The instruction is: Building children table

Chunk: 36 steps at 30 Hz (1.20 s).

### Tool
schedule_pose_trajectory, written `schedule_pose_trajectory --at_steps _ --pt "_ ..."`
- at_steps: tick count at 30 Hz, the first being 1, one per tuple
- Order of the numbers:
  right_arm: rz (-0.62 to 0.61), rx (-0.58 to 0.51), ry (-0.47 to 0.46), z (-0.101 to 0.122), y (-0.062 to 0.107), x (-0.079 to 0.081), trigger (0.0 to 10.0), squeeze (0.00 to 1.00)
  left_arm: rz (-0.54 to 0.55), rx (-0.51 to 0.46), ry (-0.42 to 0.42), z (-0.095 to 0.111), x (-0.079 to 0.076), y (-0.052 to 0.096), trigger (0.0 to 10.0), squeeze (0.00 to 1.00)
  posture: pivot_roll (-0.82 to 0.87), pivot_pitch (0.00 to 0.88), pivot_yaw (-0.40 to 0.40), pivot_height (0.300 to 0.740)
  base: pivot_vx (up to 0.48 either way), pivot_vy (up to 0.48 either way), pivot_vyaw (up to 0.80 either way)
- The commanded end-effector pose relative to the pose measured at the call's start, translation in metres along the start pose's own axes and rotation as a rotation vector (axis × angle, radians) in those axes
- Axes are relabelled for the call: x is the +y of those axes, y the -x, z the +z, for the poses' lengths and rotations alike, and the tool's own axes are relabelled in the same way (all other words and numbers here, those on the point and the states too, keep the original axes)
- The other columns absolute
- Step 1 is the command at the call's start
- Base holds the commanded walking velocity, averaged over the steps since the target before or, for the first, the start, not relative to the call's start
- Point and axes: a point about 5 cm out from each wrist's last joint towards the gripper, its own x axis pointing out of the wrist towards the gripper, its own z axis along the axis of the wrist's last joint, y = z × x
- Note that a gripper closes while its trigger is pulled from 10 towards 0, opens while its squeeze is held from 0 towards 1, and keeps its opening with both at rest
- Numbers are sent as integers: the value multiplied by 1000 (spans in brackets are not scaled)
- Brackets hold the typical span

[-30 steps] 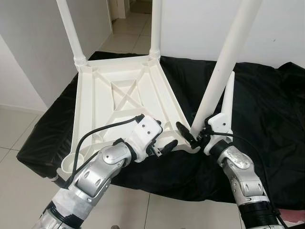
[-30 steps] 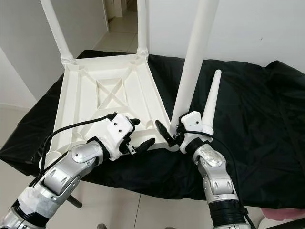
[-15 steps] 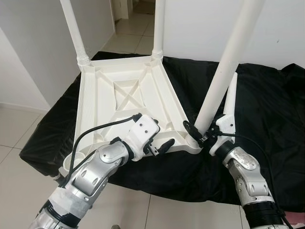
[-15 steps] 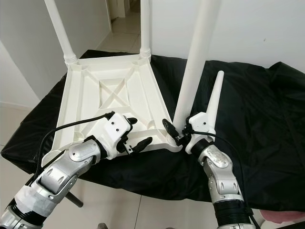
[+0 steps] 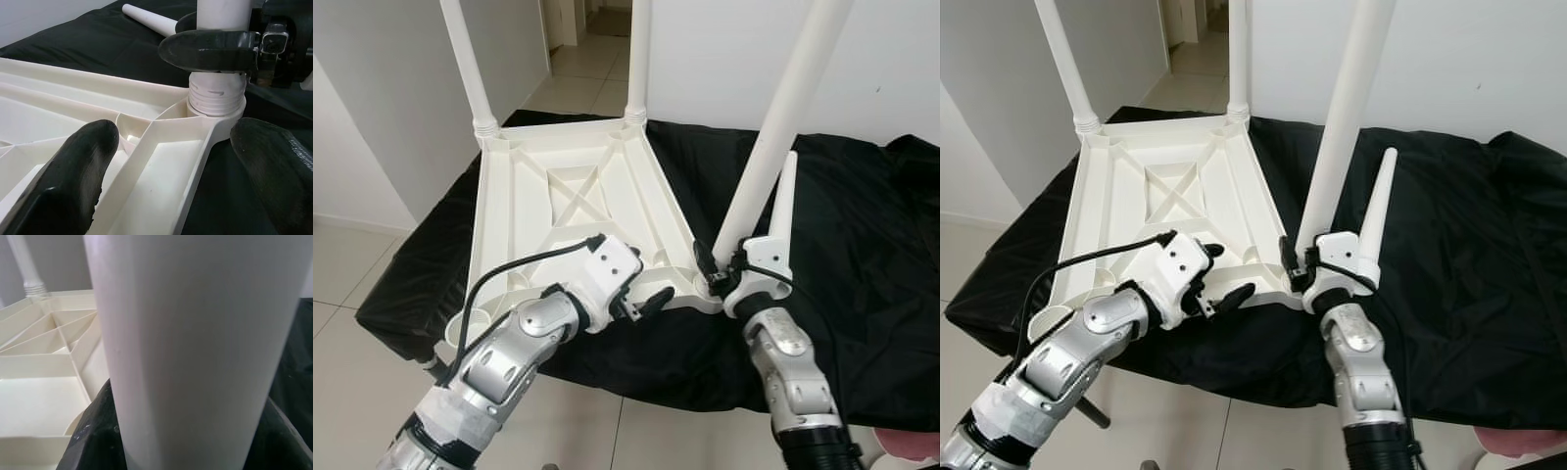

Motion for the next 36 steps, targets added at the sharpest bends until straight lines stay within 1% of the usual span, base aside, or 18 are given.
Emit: schedule_pose_trajectory --at_steps 1,2,3,5,7,8,12,15,16,23,28,30,31,32,33,34,35,36 --pt "-62 80 -72 -17 5 6 10000 0 -109 22 3 -6 -6 0 10000 0 -78 0 23 740 0 0 0" --pt "-62 80 -72 -17 5 6 10000 0 -109 22 3 -6 -6 0 10000 0 -78 0 23 740 0 0 0" --pt "-135 67 -68 -15 6 7 10000 0 -107 21 5 -6 -6 -1 10000 0 -74 0 16 740 0 0 0" --pt "-135 67 -68 -15 6 7 10000 0 -107 21 5 -6 -6 -1 10000 0 -74 0 16 740 0 0 0" --pt "-252 40 -91 -9 6 9 10000 0 -98 17 12 -6 -7 -1 10000 0 -70 0 6 740 0 0 0" --pt "-282 25 -105 -6 6 10 10000 0 -94 16 17 -6 -7 -1 10000 0 -70 0 6 740 0 0 0" --pt "-286 1 -118 0 6 10 10000 0 -90 18 27 -8 -10 1 10000 0 -72 0 0 740 0 0 0" --pt "-271 -6 -102 2 7 11 10000 0 -89 17 30 -8 -11 1 10000 0 -67 0 -6 740 0 0 0" --pt "-249 -20 -105 5 7 13 10000 1000 -82 14 32 -7 -9 1 10000 0 -65 0 -9 740 0 0 0" --pt "-216 -49 -107 9 8 15 10000 1000 -75 13 31 -7 -8 1 10000 0 -62 0 -14 740 0 0 0" --pt "-170 -95 -119 14 10 11 10000 1000 -72 15 30 -7 -9 2 10000 0 -59 0 -16 740 0 0 0" --pt "-96 -103 -120 15 10 9 10000 1000 -70 15 30 -8 -9 3 10000 0 -58 0 -16 740 0 0 0" --pt "-96 -103 -120 15 10 9 10000 1000 -70 15 30 -8 -9 3 10000 0 -58 0 -16 740 0 0 0" --pt "-23 -97 -98 14 11 8 10000 1000 -71 15 30 -7 -9 3 10000 0 -60 0 -14 740 0 0 0" --pt "-23 -97 -98 14 11 8 10000 1000 -71 15 30 -7 -9 3 10000 0 -60 0 -14 740 0 0 0" --pt "41 -89 -83 13 11 8 10000 1000 -72 16 28 -7 -9 3 10000 0 -62 0 -12 740 0 0 0" --pt "41 -89 -83 13 11 8 10000 1000 -72 16 28 -7 -9 3 10000 0 -62 0 -12 740 0 0 0" --pt "91 -82 -58 12 11 5 10000 0 -74 16 27 -7 -9 3 10000 0 -64 0 -9 740 0 0 0"
